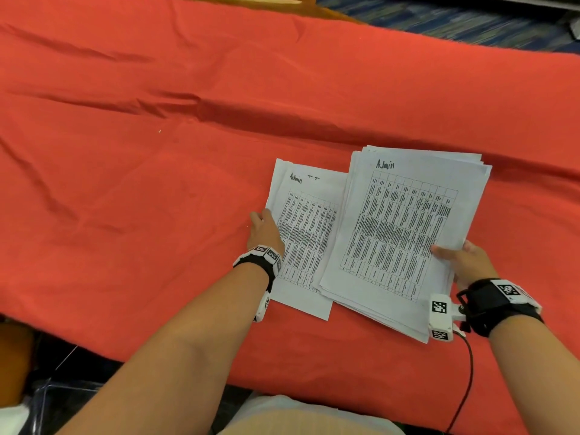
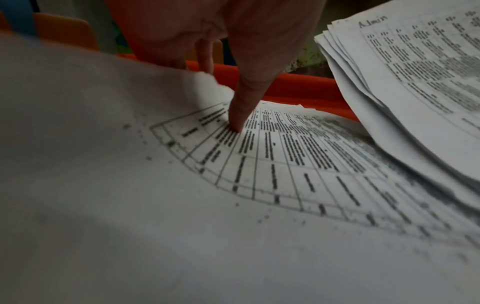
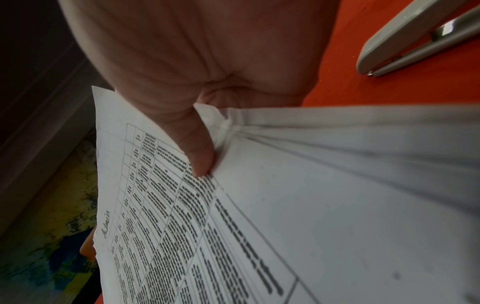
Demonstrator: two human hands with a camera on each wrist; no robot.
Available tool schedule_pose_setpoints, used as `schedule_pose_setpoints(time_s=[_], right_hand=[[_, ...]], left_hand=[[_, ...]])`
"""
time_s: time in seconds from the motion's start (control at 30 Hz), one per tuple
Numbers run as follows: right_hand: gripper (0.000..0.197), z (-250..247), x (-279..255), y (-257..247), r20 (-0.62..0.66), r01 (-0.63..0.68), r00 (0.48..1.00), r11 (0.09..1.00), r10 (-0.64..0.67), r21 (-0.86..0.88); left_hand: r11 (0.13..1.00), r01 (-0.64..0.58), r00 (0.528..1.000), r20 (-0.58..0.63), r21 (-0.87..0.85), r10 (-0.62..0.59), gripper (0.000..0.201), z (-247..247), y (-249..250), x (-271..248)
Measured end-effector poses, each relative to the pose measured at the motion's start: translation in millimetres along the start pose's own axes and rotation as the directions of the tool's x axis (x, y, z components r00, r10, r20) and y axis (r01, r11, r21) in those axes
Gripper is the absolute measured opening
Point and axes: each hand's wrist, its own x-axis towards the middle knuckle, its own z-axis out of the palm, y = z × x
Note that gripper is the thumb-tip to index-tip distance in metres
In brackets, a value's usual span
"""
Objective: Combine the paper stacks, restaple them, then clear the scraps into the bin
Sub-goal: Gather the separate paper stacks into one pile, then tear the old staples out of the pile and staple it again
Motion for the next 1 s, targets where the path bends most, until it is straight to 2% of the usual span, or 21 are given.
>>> schedule_pose_setpoints(time_s=[0.07,0.1,0.17,0.23,0.37,0.47,0.5,0.6,0.63,0.67,0.73,0.77,0.8,0.87,0.9,1.0], right_hand=[[0.044,0.2,0.1,0.0,0.002,-0.002,1.000,1.000,0.002,0.000],[0.043,-0.1,0.5,0.0,0.003,-0.004,1.000,1.000,0.004,0.001],[0.044,-1.2,2.6,0.2,0.003,-0.003,1.000,1.000,0.003,-0.002],[0.044,-1.9,4.4,-0.9,0.010,-0.010,1.000,1.000,0.010,-0.004],[0.044,-1.8,11.4,-4.6,0.073,-0.052,0.996,0.998,0.048,0.047],[0.045,5.5,14.3,-7.8,0.124,-0.085,0.990,0.991,0.072,0.102],[0.050,9.3,13.6,-9.3,0.136,-0.090,0.988,0.988,0.073,0.125],[0.098,18.7,12.6,-11.9,0.195,-0.082,0.979,0.988,0.055,0.132],[0.105,20.8,13.6,-11.9,0.218,-0.070,0.975,0.989,0.041,0.130],[0.100,25.1,12.6,-13.3,0.237,-0.068,0.971,0.990,0.037,0.125],[0.056,36.7,5.8,-19.8,0.243,-0.029,0.970,0.992,-0.002,0.123],[0.043,40.8,5.0,-21.7,0.233,0.012,0.972,0.995,-0.036,0.104],[0.042,44.4,5.3,-23.1,0.215,0.051,0.974,0.996,-0.066,0.074],[0.047,50.5,5.3,-27.4,0.172,0.135,0.976,0.991,-0.135,0.008],[0.049,52.6,4.9,-30.4,0.149,0.169,0.975,0.985,-0.163,-0.030],[0.050,55.8,4.0,-38.4,0.132,0.243,0.964,0.966,-0.231,-0.087]], left_hand=[[0.973,0.080,0.997,0.031,-0.217,-0.075,0.075,-4.7,2.2,0.7],[0.937,0.149,0.989,0.062,-0.315,-0.136,0.072,-7.6,2.4,2.3],[0.884,0.222,0.975,0.120,-0.412,-0.189,0.046,-11.1,0.9,7.5],[0.873,0.178,0.983,0.129,-0.454,-0.134,0.020,-13.0,0.6,7.6],[0.815,0.035,0.996,0.082,-0.578,0.016,0.020,-21.0,6.6,1.2],[0.729,0.021,0.990,0.118,-0.684,0.083,0.018,-29.1,20.4,-7.2],[0.695,0.030,0.984,0.142,-0.719,0.104,0.017,-29.8,25.1,-9.7],[0.602,0.084,0.965,0.215,-0.794,0.149,0.018,-27.5,42.9,-19.9],[0.592,0.103,0.958,0.240,-0.800,0.157,0.016,-25.1,47.3,-21.7],[0.590,0.118,0.951,0.263,-0.799,0.165,0.014,-23.2,50.9,-23.3],[0.576,0.159,0.939,0.302,-0.802,0.162,0.011,-23.0,57.7,-30.0],[0.565,0.165,0.937,0.307,-0.808,0.167,0.009,-23.7,61.3,-33.4],[0.575,0.149,0.940,0.296,-0.804,0.170,0.015,-24.5,64.1,-36.1],[0.648,0.118,0.941,0.293,-0.752,0.169,0.045,-28.4,68.9,-41.1],[0.680,0.093,0.942,0.284,-0.728,0.176,0.053,-28.5,69.9,-40.5],[0.723,-0.020,0.948,0.217,-0.691,0.233,0.047,-33.9,75.4,-37.6]])
